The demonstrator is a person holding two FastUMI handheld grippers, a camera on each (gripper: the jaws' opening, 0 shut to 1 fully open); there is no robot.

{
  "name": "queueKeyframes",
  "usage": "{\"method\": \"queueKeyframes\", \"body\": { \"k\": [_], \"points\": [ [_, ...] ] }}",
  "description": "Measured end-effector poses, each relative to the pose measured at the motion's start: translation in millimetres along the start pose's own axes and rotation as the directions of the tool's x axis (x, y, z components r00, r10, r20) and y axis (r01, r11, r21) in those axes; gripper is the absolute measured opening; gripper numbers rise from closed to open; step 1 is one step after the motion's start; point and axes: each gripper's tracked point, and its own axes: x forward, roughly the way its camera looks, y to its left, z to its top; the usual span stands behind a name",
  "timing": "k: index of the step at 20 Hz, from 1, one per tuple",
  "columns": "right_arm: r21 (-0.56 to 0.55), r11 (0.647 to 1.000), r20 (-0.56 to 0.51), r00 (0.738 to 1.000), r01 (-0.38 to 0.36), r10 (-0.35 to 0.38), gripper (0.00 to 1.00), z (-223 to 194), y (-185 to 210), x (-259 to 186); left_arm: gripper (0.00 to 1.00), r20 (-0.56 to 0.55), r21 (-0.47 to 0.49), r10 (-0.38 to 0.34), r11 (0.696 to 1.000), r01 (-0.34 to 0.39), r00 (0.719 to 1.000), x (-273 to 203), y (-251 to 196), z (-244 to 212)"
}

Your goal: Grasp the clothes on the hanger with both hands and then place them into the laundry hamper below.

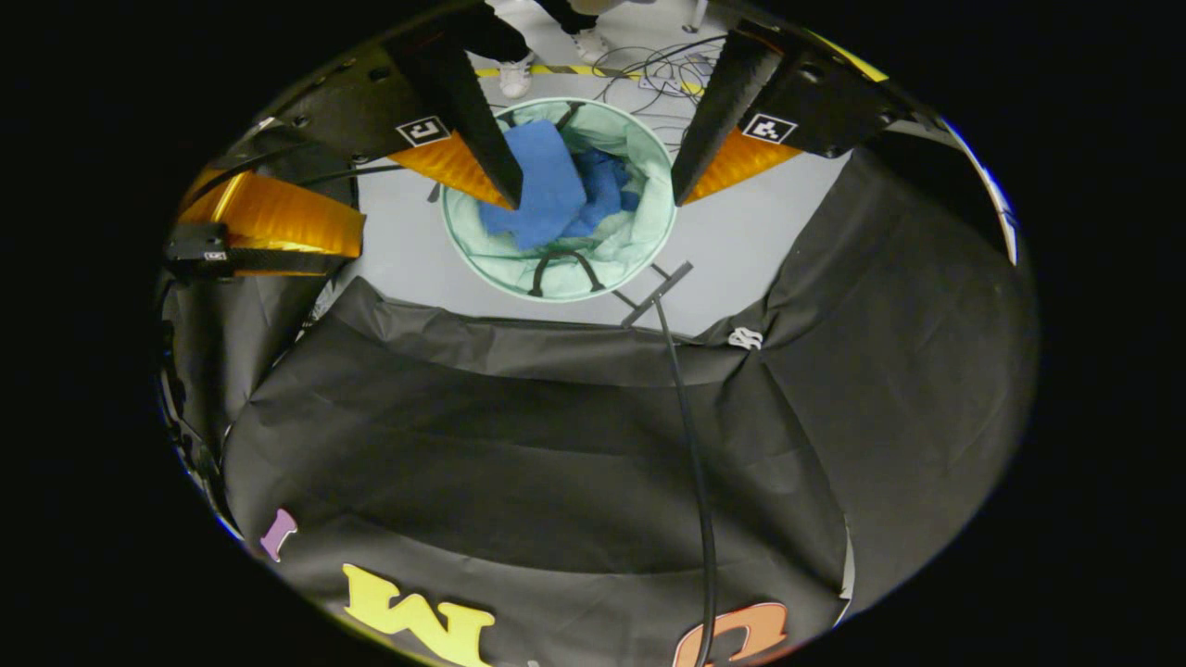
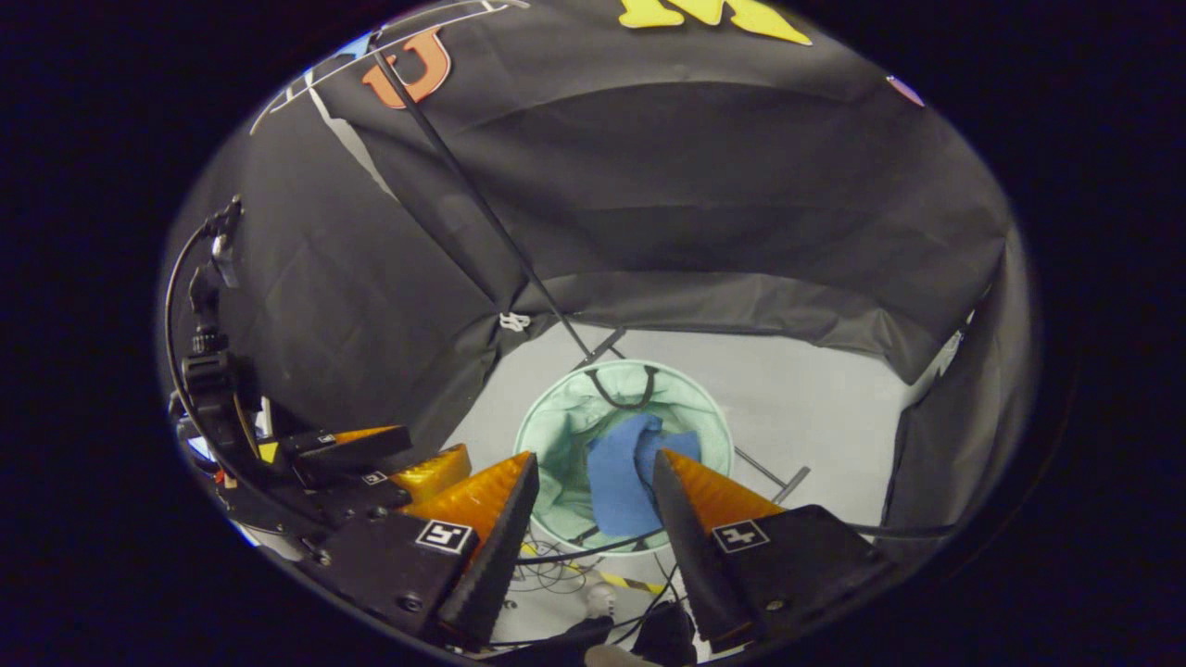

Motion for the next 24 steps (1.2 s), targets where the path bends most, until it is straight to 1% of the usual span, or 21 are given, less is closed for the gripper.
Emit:
{"method": "queueKeyframes", "body": {
  "k": [1, 2, 5, 8, 9, 10, 11, 12, 13, 14, 15, 16, 17, 18, 19, 20, 23, 24],
  "points": [
    [0.012, 1.0, -0.002, 1.0, 0.003, -0.003, 0.83, 0, 0, 0, 0.96, -0.001, 0.001, 0.002, 1.0, -0.002, 1.0, 0, 0, -2],
    [0.022, 1.0, 0.0, 1.0, 0.003, -0.003, 0.86, 1, 1, -1, 0.96, -0.003, 0.003, 0.003, 1.0, -0.003, 1.0, -1, 1, -5],
    [0.026, 1.0, 0.002, 1.0, 0.016, -0.017, 0.89, 3, -2, -1, 0.96, -0.006, 0.014, 0.009, 1.0, -0.009, 1.0, -3, 2, -9],
    [0.031, 0.999, 0.014, 1.0, 0.021, -0.021, 0.88, 2, 1, 1, 0.96, 0.0, -0.004, -0.012, 1.0, 0.012, 1.0, -9, -2, -12],
    [0.037, 0.999, 0.021, 0.999, 0.023, -0.024, 0.88, 3, 2, 2, 0.96, 0.011, 0.0, -0.007, 1.0, 0.007, 1.0, -12, 0, -11],
    [0.04, 0.999, 0.024, 0.999, 0.026, -0.027, 0.88, 4, 4, 4, 1.0, 0.016, 0.006, -0.004, 1.0, 0.004, 1.0, -15, 2, -11],
    [0.045, 0.999, 0.027, 0.999, 0.026, -0.027, 0.88, 5, 6, 2, 0.96, 0.022, 0.01, -0.002, 1.0, 0.002, 1.0, -19, 2, -13],
    [0.047, 0.999, 0.035, 0.999, 0.027, -0.029, 0.88, 4, 5, -1, 0.96, 0.03, 0.01, 0.0, 1.0, -0.001, 1.0, -25, 3, -15],
    [0.048, 0.998, 0.045, 0.998, 0.03, -0.032, 0.88, 3, 6, -5, 1.0, 0.041, 0.005, 0.004, 1.0, -0.004, 0.999, -29, 4, -16],
    [0.052, 0.998, 0.061, 0.997, 0.035, -0.038, 0.88, 0, 5, -17, 0.96, 0.054, 0.002, 0.0, 1.0, 0.0, 0.999, -36, 3, -16],
    [0.057, 0.998, 0.08, 0.996, 0.036, -0.041, 0.88, 1, 6, -26, 1.0, 0.066, 0.006, -0.007, 1.0, 0.007, 0.998, -42, 2, -14],
    [0.063, 0.997, 0.105, 0.994, 0.038, -0.044, 0.88, 2, 6, -36, 1.0, 0.083, 0.015, -0.012, 1.0, 0.01, 0.997, -51, 2, -13],
    [0.068, 0.997, 0.134, 0.99, 0.043, -0.052, 0.88, 5, 6, -47, 0.96, 0.106, 0.027, -0.017, 1.0, 0.014, 0.994, -61, 3, -11],
    [0.07, 0.996, 0.168, 0.984, 0.053, -0.064, 0.88, 8, 9, -64, 0.96, 0.134, 0.042, -0.019, 0.999, 0.014, 0.991, -73, 5, -6],
    [0.068, 0.996, 0.207, 0.975, 0.065, -0.078, 0.88, 12, 12, -79, 1.0, 0.169, 0.061, -0.022, 0.998, 0.012, 0.985, -82, 8, -1],
    [0.066, 0.995, 0.248, 0.964, 0.08, -0.094, 0.88, 16, 15, -96, 0.96, 0.204, 0.081, -0.027, 0.997, 0.01, 0.979, -95, 9, 5],
    [0.063, 0.991, 0.362, 0.922, 0.122, -0.136, 0.88, 26, 23, -148, 0.96, 0.321, 0.147, -0.048, 0.989, 0.0, 0.946, -143, 12, 26],
    [0.065, 0.989, 0.399, 0.905, 0.135, -0.149, 0.88, 27, 28, -169, 1.0, 0.355, 0.162, -0.053, 0.987, -0.005, 0.933, -159, 12, 28]
  ]
}}
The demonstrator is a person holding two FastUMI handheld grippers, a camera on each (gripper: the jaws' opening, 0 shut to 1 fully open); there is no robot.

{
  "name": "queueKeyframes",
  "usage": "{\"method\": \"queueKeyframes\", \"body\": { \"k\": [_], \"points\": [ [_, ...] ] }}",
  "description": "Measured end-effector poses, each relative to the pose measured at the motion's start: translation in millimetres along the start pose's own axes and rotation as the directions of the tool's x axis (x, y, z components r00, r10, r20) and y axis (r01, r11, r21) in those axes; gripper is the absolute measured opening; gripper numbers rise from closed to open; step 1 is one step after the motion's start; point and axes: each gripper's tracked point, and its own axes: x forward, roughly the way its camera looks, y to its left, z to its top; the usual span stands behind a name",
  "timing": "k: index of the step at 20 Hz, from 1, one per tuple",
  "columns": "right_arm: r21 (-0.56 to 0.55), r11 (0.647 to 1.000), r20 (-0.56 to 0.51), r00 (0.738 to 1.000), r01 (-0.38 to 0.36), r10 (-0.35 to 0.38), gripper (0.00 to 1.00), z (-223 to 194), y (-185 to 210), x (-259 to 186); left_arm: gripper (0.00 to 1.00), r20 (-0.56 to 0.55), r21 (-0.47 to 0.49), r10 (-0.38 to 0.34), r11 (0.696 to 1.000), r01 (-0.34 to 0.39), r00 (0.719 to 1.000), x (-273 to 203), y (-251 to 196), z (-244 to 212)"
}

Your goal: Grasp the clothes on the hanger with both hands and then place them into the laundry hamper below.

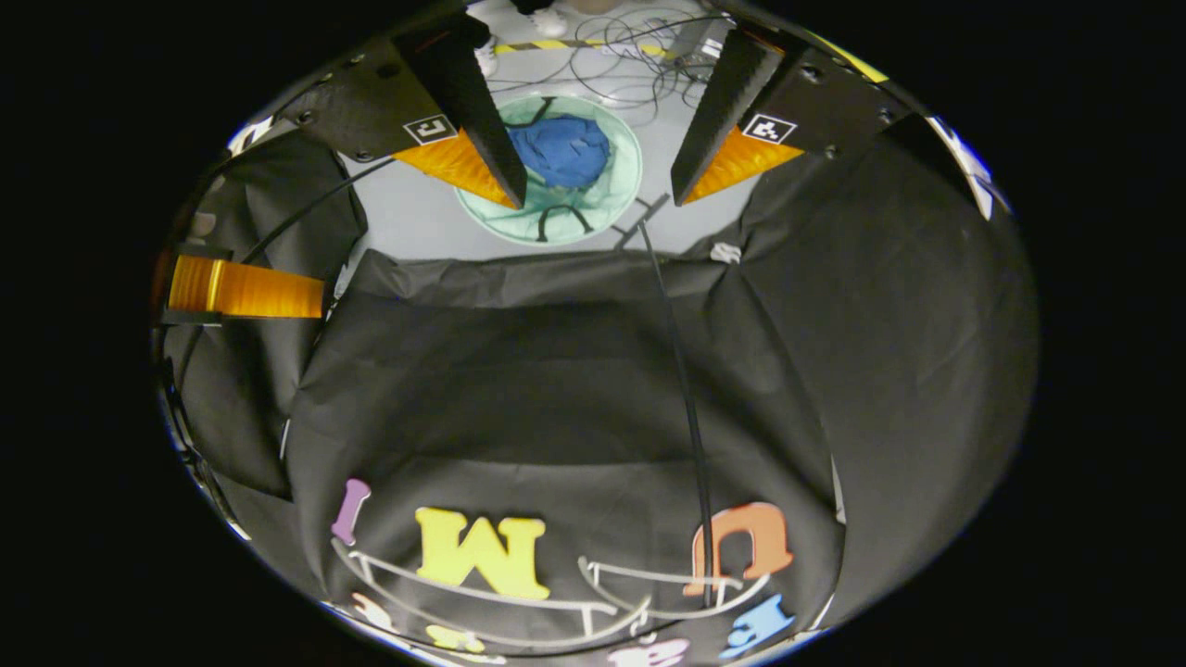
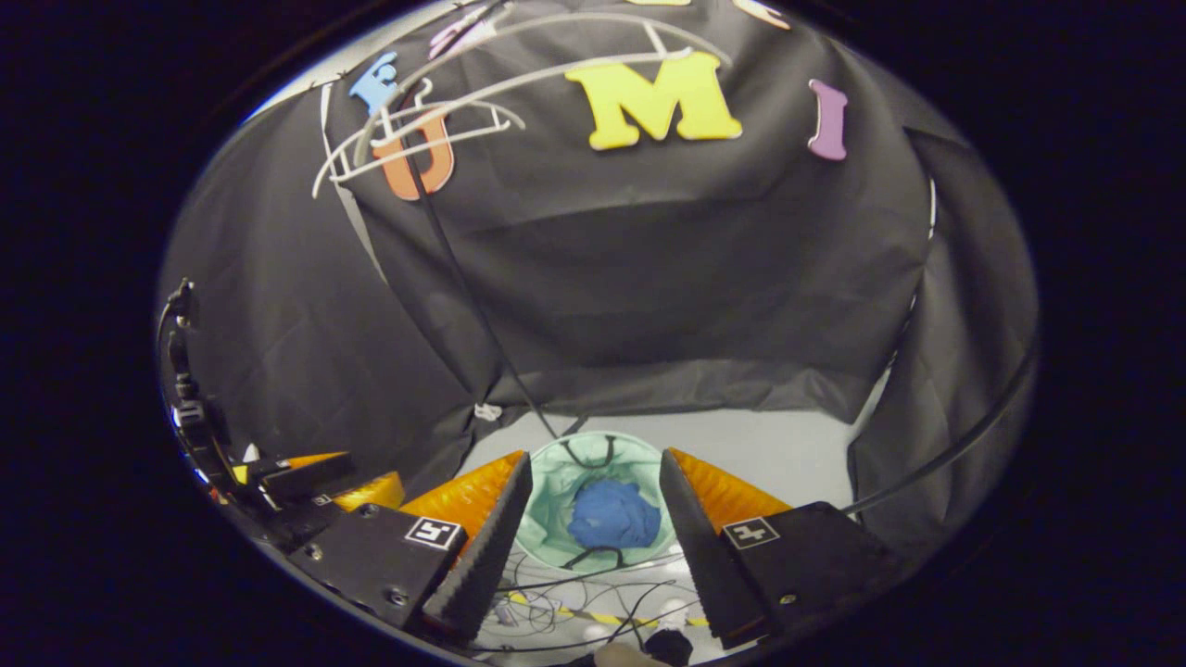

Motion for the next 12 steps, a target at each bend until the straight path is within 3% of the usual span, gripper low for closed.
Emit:
{"method": "queueKeyframes", "body": {
  "k": [1, 3, 4, 5, 6, 7, 8, 12],
  "points": [
    [0.0, 1.0, 0.045, 0.999, 0.013, -0.013, 0.88, 10, 1, -13, 0.95, 0.036, 0.015, -0.006, 1.0, 0.005, 0.999, -14, 0, 9],
    [-0.009, 0.999, 0.13, 0.991, 0.031, -0.029, 0.89, 27, 2, -40, 1.0, 0.093, 0.045, -0.016, 0.999, 0.012, 0.996, -38, 1, 19],
    [-0.017, 0.999, 0.169, 0.985, 0.041, -0.038, 0.91, 32, 2, -55, 0.96, 0.119, 0.053, -0.021, 0.998, 0.014, 0.993, -52, 1, 27],
    [-0.02, 0.999, 0.204, 0.978, 0.045, -0.04, 0.97, 41, 4, -69, 0.96, 0.145, 0.057, -0.027, 0.998, 0.019, 0.989, -65, 4, 36],
    [-0.019, 0.998, 0.237, 0.97, 0.053, -0.047, 0.97, 48, 5, -88, 0.96, 0.17, 0.055, -0.033, 0.998, 0.024, 0.985, -76, 5, 44],
    [-0.014, 0.998, 0.274, 0.96, 0.062, -0.056, 0.97, 58, 4, -103, 0.92, 0.197, 0.051, -0.036, 0.998, 0.027, 0.98, -89, 7, 49],
    [-0.006, 0.998, 0.315, 0.947, 0.069, -0.063, 0.97, 69, 3, -120, 0.96, 0.228, 0.047, -0.035, 0.999, 0.025, 0.973, -102, 7, 57],
    [-0.005, 0.995, 0.44, 0.894, 0.1, -0.088, 0.98, 104, -3, -179, 0.94, 0.38, 0.03, -0.009, 1.0, -0.003, 0.925, -165, 2, 110]
  ]
}}
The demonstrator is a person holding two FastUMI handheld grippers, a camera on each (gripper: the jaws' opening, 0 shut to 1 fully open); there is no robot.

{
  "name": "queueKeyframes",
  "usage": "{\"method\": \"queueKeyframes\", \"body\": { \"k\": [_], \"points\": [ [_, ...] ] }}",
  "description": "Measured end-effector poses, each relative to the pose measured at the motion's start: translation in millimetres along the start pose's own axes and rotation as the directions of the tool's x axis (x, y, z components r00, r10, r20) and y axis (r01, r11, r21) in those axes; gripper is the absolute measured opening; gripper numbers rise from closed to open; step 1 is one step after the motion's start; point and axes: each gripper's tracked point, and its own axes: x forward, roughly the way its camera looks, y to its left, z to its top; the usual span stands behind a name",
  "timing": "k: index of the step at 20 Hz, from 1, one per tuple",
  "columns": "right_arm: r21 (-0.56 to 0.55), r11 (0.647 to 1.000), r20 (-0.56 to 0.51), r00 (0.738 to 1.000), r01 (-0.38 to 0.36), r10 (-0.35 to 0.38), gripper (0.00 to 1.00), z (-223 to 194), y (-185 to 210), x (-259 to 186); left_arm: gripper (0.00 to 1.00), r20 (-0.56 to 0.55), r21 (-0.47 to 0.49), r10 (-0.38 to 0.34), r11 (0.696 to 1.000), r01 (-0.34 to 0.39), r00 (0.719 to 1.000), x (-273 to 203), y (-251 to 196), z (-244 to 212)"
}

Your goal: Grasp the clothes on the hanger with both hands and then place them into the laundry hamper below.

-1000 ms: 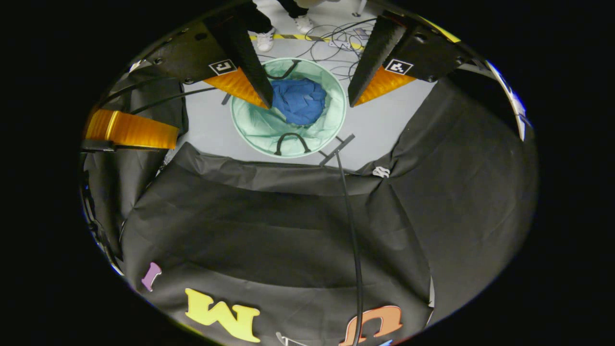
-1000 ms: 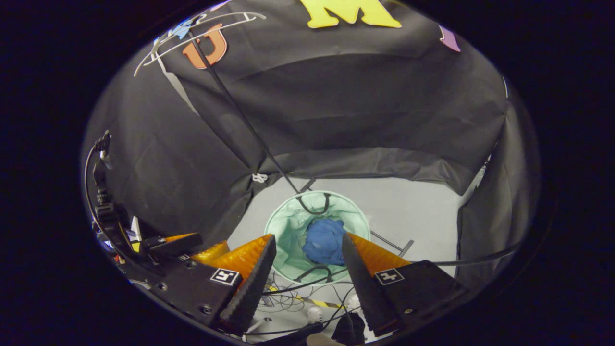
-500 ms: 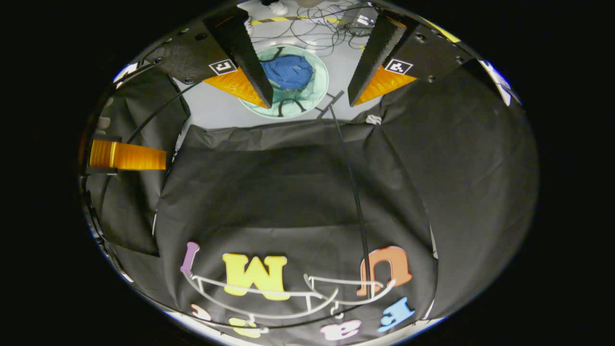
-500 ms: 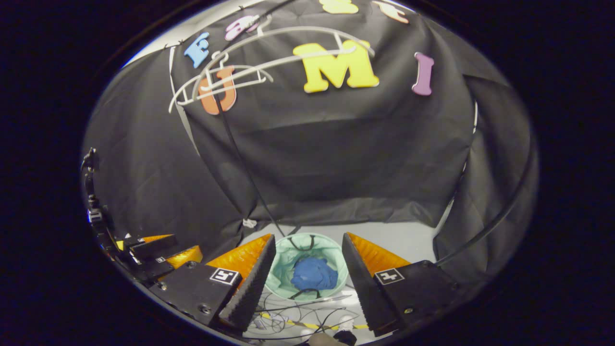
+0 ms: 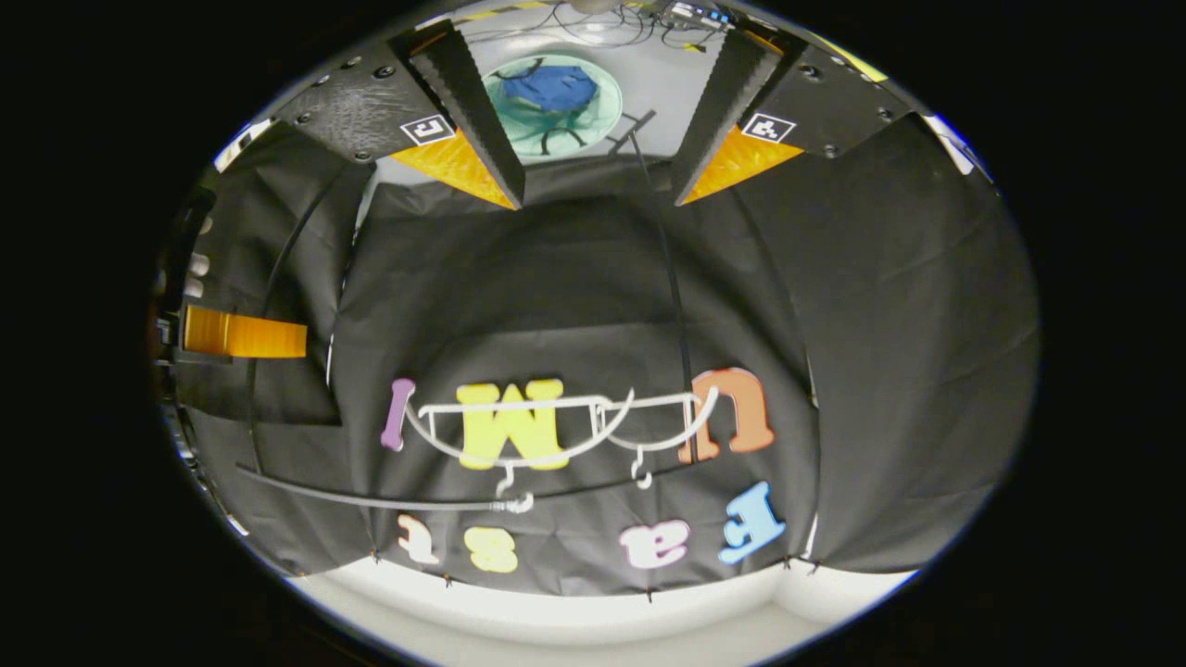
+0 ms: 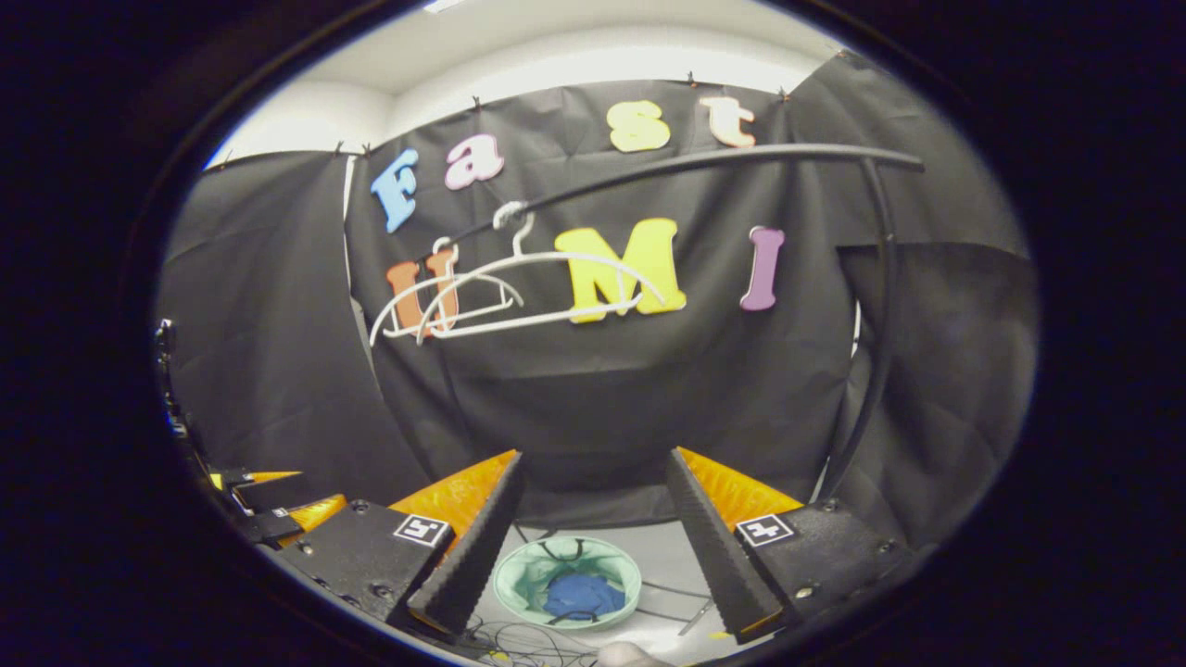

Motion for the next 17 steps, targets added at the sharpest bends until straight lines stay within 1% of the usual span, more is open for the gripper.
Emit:
{"method": "queueKeyframes", "body": {
  "k": [1, 3, 5, 8, 11, 12, 15, 17],
  "points": [
    [-0.007, 1.0, 0.031, 1.0, -0.003, 0.003, 0.98, 13, 2, -6, 0.92, 0.031, -0.004, 0.002, 1.0, -0.002, 1.0, -5, 0, 12],
    [-0.005, 1.0, 0.076, 0.997, -0.027, 0.027, 0.99, 35, 5, -27, 0.92, 0.089, -0.009, 0.005, 1.0, -0.004, 0.996, -22, -5, 41],
    [-0.028, 0.999, 0.109, 0.993, -0.044, 0.047, 0.98, 52, -1, -47, 0.92, 0.128, -0.021, 0.012, 1.0, -0.009, 0.992, -42, -11, 59],
    [-0.052, 0.996, 0.16, 0.984, -0.067, 0.075, 0.98, 80, -7, -78, 0.92, 0.183, -0.022, 0.044, 0.999, -0.041, 0.982, -70, -15, 83],
    [-0.055, 0.996, 0.212, 0.974, -0.071, 0.081, 0.99, 103, -25, -104, 0.92, 0.219, -0.021, 0.085, 0.996, -0.083, 0.972, -102, -23, 95],
    [-0.051, 0.996, 0.224, 0.971, -0.071, 0.08, 0.98, 105, -37, -115, 0.92, 0.229, -0.023, 0.099, 0.995, -0.096, 0.968, -110, -26, 98],
    [-0.035, 0.995, 0.25, 0.963, -0.093, 0.098, 0.98, 111, -56, -142, 0.92, 0.241, -0.036, 0.149, 0.989, -0.145, 0.959, -135, -36, 100],
    [-0.049, 0.996, 0.271, 0.958, -0.08, 0.09, 0.98, 113, -74, -152, 0.92, 0.243, -0.049, 0.195, 0.981, -0.189, 0.95, -149, -39, 98]
  ]
}}
